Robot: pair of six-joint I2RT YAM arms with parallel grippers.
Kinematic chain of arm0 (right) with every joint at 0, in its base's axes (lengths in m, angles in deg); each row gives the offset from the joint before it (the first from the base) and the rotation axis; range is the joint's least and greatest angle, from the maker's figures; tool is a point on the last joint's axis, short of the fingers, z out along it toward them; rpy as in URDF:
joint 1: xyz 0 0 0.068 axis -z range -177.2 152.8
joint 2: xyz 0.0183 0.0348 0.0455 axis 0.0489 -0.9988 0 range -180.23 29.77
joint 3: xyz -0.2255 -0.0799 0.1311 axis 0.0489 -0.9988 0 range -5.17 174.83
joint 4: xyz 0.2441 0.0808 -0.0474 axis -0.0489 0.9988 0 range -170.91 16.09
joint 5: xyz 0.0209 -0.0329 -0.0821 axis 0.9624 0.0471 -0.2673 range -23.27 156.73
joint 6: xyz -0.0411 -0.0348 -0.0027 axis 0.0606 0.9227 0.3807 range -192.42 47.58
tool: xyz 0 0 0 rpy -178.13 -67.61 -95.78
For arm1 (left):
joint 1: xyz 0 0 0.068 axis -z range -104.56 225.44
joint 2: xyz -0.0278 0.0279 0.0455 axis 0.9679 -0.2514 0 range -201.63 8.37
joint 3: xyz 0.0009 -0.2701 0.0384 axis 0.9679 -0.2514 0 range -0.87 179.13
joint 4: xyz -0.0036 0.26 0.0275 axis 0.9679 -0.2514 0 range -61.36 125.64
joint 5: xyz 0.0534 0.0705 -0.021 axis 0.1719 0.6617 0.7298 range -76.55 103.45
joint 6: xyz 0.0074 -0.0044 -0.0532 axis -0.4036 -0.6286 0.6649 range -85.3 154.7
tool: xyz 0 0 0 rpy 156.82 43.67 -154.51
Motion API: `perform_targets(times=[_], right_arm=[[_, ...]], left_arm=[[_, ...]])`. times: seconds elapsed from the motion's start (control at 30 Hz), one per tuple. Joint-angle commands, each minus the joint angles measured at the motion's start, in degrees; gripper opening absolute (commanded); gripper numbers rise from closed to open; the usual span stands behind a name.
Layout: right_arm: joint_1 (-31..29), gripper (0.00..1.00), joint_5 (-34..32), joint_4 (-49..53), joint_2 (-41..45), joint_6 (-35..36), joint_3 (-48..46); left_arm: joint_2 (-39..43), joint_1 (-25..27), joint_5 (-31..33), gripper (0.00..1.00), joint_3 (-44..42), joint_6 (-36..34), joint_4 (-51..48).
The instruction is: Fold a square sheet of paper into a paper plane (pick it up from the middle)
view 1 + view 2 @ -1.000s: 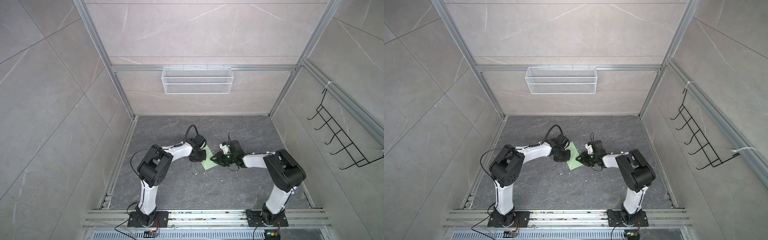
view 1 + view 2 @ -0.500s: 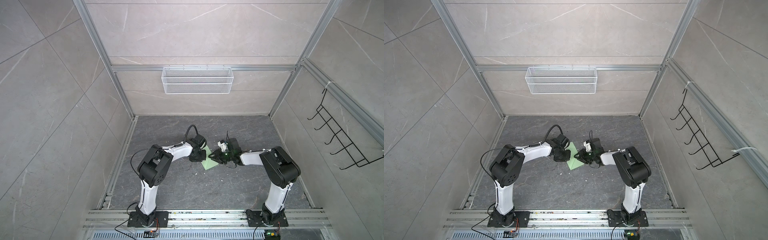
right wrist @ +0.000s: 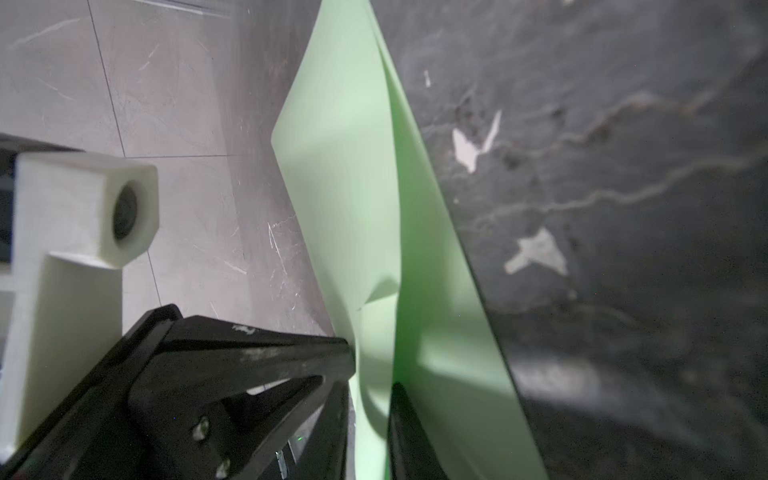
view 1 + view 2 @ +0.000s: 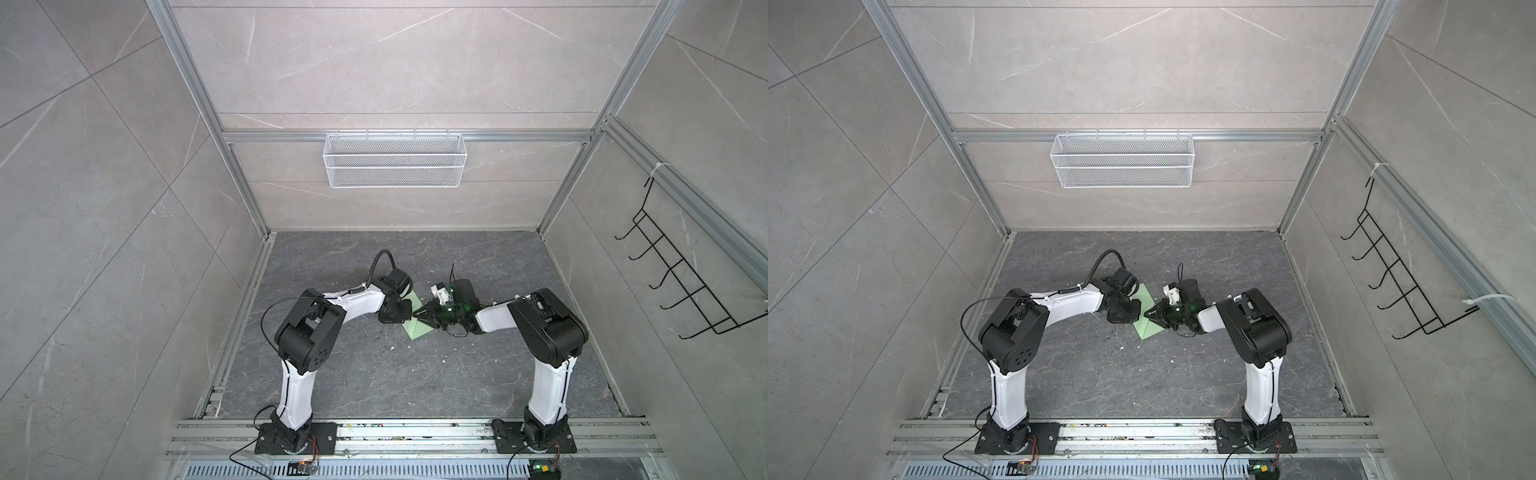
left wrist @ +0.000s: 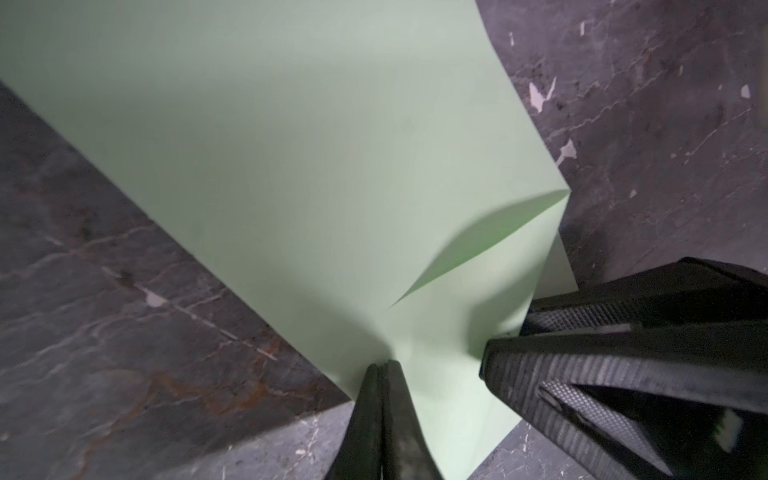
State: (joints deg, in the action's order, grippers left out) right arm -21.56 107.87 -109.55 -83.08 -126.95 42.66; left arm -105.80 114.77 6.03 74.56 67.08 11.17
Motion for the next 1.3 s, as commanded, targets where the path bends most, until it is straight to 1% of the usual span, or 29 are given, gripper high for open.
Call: perform_targets(times=[0.0,0.17,0.27,0.37,0.47,0.57,0.7,0.73,0.83,0.9,0.97,1.1,1.17,1.27], right_arm=[[-0.4,0.19,1.29,-2.82,-0.95,-0.87,-0.4],[-0.78,0.18,1.44,-2.67,-1.05,-0.74,-0.76],[-1.04,0.11,0.78,-2.82,-1.05,-0.42,-1.32],[-1.04,0.05,-0.07,-4.35,-0.27,-0.24,-1.45],[-1.04,0.04,-1.69,-6.47,1.76,-0.2,-1.35],[-1.0,0.03,-2.38,-9.82,3.93,-0.96,-1.21],[-0.73,0.04,-2.22,-13.42,5.73,-3.5,-0.34],[-0.74,0.04,-2.0,-15.08,5.95,-5.71,-0.21],[-0.71,0.04,-1.2,-19.17,6.63,-9.9,0.32],[-0.6,0.04,-0.86,-21.1,7.21,-12.23,0.41],[-0.6,0.04,-0.39,-22.21,7.91,-14.07,0.68],[-0.41,0.04,-0.02,-22.86,9.4,-16.26,0.86],[-0.26,0.04,-0.01,-23.15,9.83,-17.2,0.86],[0.09,0.04,-0.02,-24.14,9.85,-18.7,0.73]], left_arm=[[-0.42,-0.26,1.05,0.05,-1.24,0.74,-0.06],[0.76,-0.98,-0.67,0.06,-1.28,1.01,0.91],[2.14,-1.79,-2.89,0.07,-1.77,1.76,2.59],[5.05,-2.88,-5.14,0.12,-3.07,2.72,4.77],[10.0,-4.43,-7.62,0.24,-6.63,4.84,8.5],[16.03,-6.67,-11.74,0.4,-12.93,9.05,16.16],[21.91,-10.08,-20.66,0.62,-22.25,17.13,31.08],[22.84,-10.47,-22.51,0.67,-24.3,19.15,35.22],[23.98,-10.71,-26.29,0.75,-26.72,22.44,43.02],[24.13,-10.68,-27.84,0.77,-26.95,23.95,46.19],[24.04,-10.73,-28.07,0.79,-26.76,25.06,47.68],[22.53,-10.69,-29.52,0.78,-26.28,28.16,51.67],[21.9,-10.73,-30.02,0.74,-26.42,30.28,54.31],[21.82,-10.78,-30.06,0.66,-26.4,31.45,56.12]])
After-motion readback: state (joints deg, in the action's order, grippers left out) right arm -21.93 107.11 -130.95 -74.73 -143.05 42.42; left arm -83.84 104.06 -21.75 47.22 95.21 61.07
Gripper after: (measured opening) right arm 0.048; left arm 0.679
